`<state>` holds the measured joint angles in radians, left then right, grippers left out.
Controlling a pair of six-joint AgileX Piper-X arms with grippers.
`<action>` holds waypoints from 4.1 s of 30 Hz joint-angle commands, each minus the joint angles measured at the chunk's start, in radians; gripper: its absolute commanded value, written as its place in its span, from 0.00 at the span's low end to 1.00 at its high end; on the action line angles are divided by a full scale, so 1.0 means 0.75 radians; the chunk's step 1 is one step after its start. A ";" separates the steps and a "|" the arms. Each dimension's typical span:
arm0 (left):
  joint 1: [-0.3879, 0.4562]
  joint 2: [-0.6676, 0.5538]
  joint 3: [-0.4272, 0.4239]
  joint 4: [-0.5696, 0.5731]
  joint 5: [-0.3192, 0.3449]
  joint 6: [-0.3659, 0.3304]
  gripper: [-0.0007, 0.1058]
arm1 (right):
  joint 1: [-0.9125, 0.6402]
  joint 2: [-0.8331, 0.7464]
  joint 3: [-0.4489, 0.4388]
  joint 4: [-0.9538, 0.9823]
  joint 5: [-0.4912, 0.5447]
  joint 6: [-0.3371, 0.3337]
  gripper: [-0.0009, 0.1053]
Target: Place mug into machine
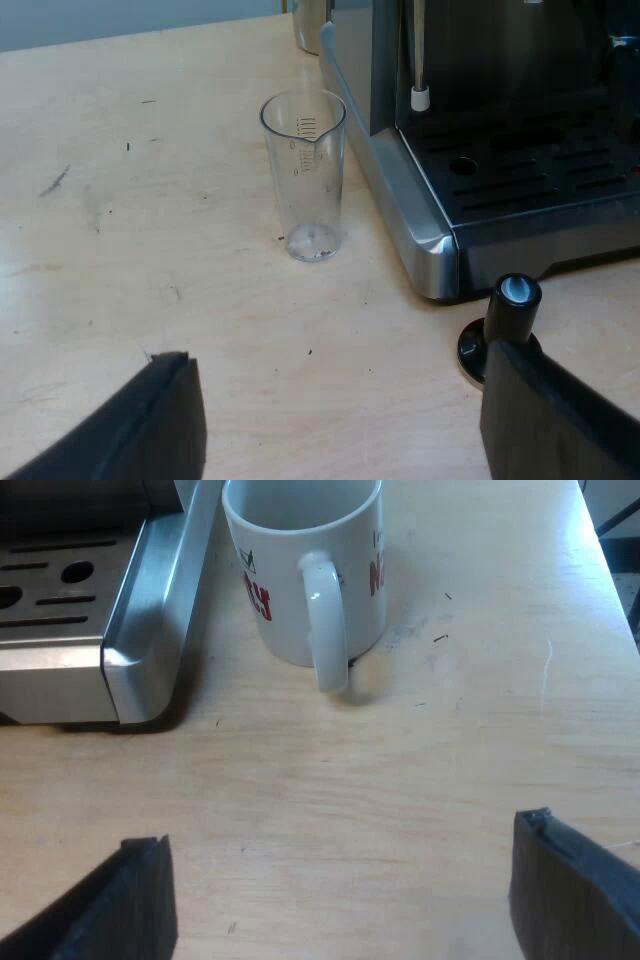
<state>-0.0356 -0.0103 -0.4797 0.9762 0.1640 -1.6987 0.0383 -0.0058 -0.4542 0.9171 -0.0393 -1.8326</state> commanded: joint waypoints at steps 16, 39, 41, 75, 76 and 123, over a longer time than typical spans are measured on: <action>-0.006 -0.054 -0.004 -0.023 -0.003 -0.004 0.58 | -0.005 -0.061 -0.012 -0.021 0.000 -0.003 0.66; -0.006 -0.054 -0.004 -0.023 0.073 -0.004 0.58 | -0.005 -0.061 -0.014 -0.032 -0.003 -0.003 0.66; -0.006 -0.054 -0.009 -0.023 0.104 -0.004 0.58 | -0.005 -0.059 -0.019 -0.032 -0.003 -0.003 0.66; -0.517 0.528 -0.226 -0.366 0.220 -0.043 0.58 | 0.017 0.704 -0.555 -0.021 -0.233 -0.126 0.66; -0.547 0.560 -0.226 -0.388 0.232 -0.043 0.58 | 0.033 0.718 -0.555 -0.021 -0.232 -0.158 0.66; -0.646 0.663 -0.226 -0.443 0.239 -0.032 0.58 | 0.157 0.760 -0.492 -0.071 -0.121 -0.153 0.66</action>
<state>-0.5158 0.4886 -0.6418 0.6634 0.3351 -1.7176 0.1544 0.5682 -0.8290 0.8637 -0.1297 -1.9484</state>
